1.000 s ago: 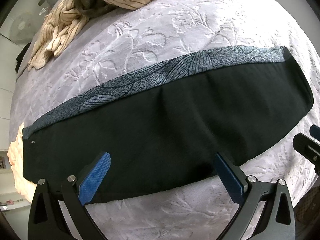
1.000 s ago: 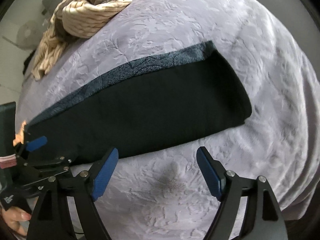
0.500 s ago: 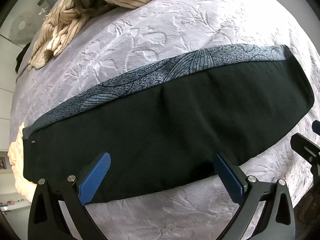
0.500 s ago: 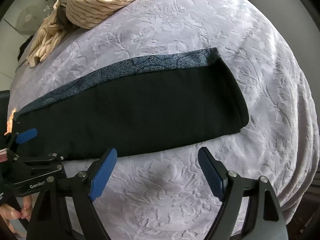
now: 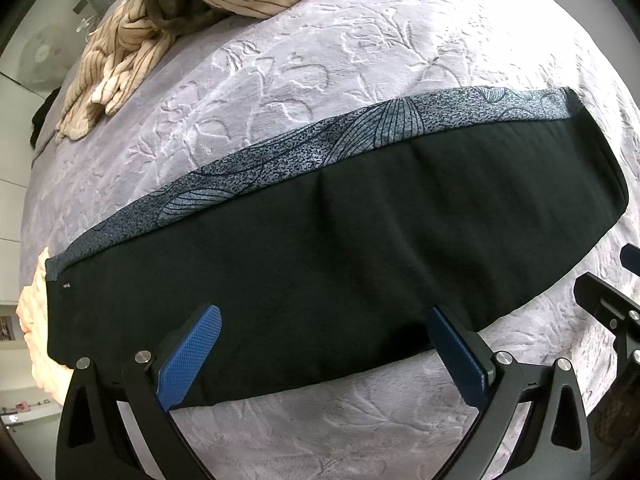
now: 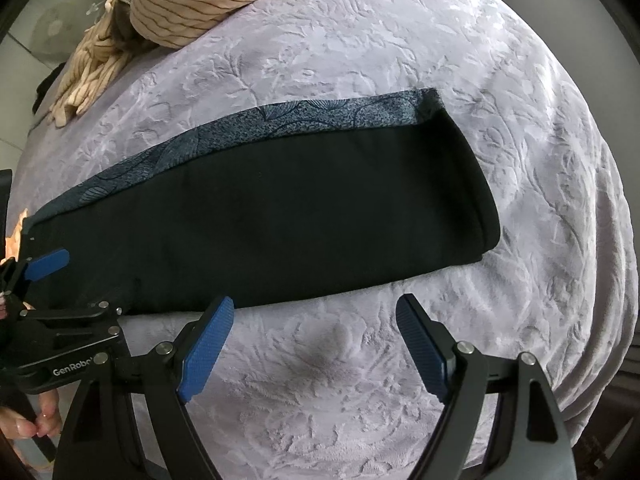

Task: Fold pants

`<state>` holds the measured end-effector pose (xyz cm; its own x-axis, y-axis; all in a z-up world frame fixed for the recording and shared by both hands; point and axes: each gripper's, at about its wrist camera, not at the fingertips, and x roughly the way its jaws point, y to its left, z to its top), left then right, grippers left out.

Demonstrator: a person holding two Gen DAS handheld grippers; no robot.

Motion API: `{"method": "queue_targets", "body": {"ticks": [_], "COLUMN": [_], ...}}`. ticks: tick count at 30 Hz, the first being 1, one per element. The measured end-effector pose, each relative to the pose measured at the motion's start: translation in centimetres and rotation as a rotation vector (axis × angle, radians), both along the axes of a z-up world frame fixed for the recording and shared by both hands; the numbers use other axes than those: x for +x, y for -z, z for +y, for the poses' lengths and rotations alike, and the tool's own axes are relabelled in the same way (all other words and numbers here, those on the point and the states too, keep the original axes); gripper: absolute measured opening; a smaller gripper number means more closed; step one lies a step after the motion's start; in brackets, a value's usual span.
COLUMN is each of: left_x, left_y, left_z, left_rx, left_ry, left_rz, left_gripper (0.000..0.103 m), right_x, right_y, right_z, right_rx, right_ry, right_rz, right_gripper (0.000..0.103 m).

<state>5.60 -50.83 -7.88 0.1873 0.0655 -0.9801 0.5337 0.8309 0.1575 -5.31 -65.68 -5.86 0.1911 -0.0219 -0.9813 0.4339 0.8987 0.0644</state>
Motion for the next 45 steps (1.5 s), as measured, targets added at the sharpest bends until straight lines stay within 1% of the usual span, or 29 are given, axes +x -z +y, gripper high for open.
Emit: {"method": "queue_targets", "body": {"ticks": [10, 20, 24, 35, 37, 41, 45], "left_x": [-0.1, -0.1, 0.2, 0.8, 1.0, 1.4, 1.7], "left_y": [0.1, 0.8, 1.1, 1.5, 1.6, 1.8, 2.0], "left_z": [-0.1, -0.3, -0.2, 0.0, 0.1, 0.2, 0.2], "left_rx": [0.001, 0.005, 0.001, -0.012, -0.017, -0.026, -0.028], "left_ry": [0.001, 0.005, -0.001, 0.006, 0.004, 0.007, 0.007], "left_rz": [0.002, 0.016, 0.026, 0.035, 0.044, 0.055, 0.058], "left_gripper": [0.103, 0.103, 0.103, 0.103, 0.103, 0.103, 0.103], "right_x": [-0.7, -1.4, -1.5, -2.1, -2.5, -3.8, -5.0], "right_y": [0.3, 0.9, 1.0, 1.5, 1.6, 2.5, 3.1], "right_z": [-0.4, -1.3, -1.6, -3.7, -4.3, -5.8, -7.1], "right_rx": [0.020, 0.049, 0.079, 0.210, 0.250, 0.381, 0.461], "right_ry": [0.024, 0.056, 0.075, 0.157, 0.183, 0.279, 0.351], "right_rz": [0.003, 0.011, 0.000, -0.060, -0.080, -0.142, -0.199], "right_gripper": [0.086, 0.086, 0.086, 0.086, 0.086, 0.086, 0.086]}}
